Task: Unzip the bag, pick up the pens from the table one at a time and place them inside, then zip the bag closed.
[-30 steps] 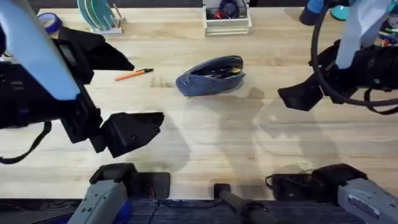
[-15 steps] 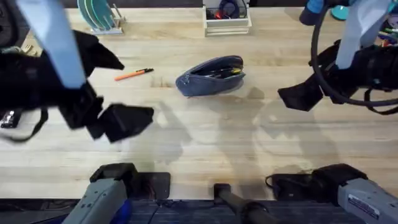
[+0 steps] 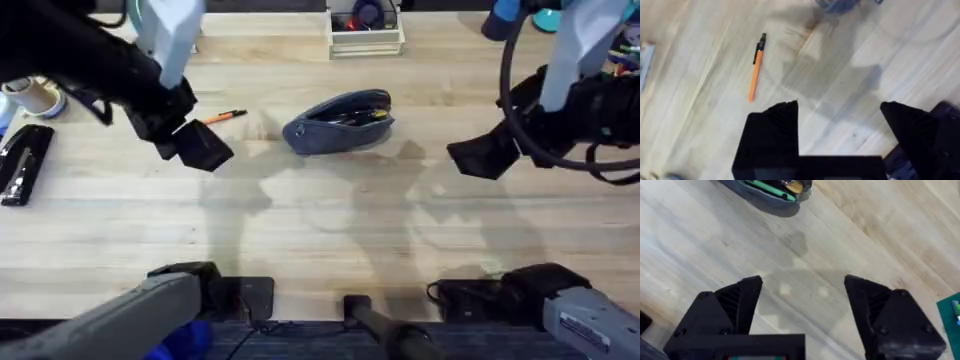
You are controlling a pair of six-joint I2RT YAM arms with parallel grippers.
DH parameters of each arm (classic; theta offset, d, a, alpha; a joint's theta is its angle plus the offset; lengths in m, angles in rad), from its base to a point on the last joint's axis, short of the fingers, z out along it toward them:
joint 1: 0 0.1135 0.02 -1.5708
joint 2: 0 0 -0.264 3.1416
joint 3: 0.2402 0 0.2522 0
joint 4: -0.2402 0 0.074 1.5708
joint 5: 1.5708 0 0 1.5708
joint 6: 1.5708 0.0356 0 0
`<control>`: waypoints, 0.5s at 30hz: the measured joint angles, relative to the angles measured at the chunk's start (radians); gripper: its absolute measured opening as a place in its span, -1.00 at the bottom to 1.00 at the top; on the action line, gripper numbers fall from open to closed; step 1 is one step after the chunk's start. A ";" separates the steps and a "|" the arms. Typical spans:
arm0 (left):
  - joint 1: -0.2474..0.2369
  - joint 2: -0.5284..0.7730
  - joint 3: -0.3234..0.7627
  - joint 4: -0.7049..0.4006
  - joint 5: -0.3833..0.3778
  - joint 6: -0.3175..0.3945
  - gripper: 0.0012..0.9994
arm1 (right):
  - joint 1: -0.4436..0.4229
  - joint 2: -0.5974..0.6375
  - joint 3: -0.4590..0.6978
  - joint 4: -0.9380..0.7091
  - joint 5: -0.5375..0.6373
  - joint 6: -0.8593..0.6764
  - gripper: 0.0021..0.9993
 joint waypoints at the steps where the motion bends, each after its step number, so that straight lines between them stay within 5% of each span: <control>1: 0.000 0.022 0.000 0.000 -0.003 0.032 0.99 | 0.000 0.000 0.000 0.000 0.000 0.000 1.00; 5: 0.001 0.110 0.000 0.044 -0.012 0.135 0.99 | 0.000 0.000 0.000 0.000 0.000 0.000 1.00; 15: 0.079 0.298 0.000 0.251 -0.027 0.256 0.99 | 0.000 0.000 0.000 0.000 0.000 0.000 1.00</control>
